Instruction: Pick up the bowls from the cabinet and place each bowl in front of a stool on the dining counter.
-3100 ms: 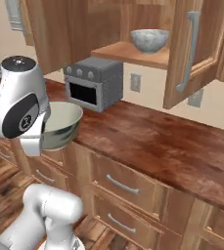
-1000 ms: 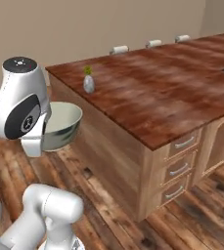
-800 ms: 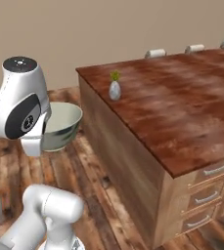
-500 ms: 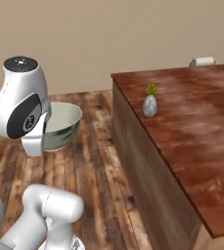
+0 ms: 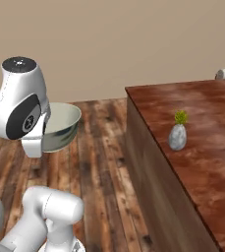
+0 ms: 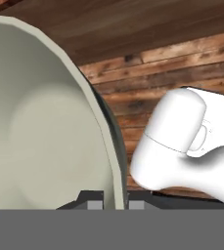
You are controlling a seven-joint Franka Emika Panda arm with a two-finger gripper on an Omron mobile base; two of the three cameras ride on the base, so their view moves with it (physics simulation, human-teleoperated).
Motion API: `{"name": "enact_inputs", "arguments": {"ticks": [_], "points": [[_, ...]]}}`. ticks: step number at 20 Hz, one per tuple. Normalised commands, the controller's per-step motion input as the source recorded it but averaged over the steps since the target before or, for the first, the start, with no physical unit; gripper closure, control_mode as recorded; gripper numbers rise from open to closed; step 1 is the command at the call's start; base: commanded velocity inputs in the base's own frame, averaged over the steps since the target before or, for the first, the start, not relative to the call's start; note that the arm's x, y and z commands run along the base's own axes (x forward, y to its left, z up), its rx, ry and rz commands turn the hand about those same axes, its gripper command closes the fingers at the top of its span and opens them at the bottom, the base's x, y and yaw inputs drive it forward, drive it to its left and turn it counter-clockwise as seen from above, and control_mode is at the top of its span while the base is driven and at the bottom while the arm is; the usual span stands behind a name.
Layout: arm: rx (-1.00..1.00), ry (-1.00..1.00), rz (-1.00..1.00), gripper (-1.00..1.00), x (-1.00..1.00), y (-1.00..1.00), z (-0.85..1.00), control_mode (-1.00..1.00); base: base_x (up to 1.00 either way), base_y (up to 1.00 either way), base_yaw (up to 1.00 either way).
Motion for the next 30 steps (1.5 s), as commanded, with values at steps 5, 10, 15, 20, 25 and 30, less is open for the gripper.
{"name": "enact_inputs", "arguments": {"ticks": [5, 10, 15, 20, 25, 30], "points": [[0.0, 0.0, 0.0, 1.0, 0.0, 0.0, 0.0, 1.0, 1.0, 0.18, -0.01], [0.0, 0.0, 0.0, 1.0, 0.0, 0.0, 0.0, 1.0, 1.0, 0.37, -0.03], [0.0, 0.0, 0.0, 1.0, 0.0, 0.0, 0.0, 1.0, 1.0, 0.69, -0.04], [0.0, 0.0, 0.0, 1.0, 0.0, 0.0, 0.0, 1.0, 1.0, 0.91, -0.06], [0.0, 0.0, 0.0, 1.0, 0.0, 0.0, 0.0, 1.0, 1.0, 0.9, -0.29], [0.0, 0.0, 0.0, 1.0, 0.0, 0.0, 0.0, 1.0, 0.75, 0.72, -0.67]]}}
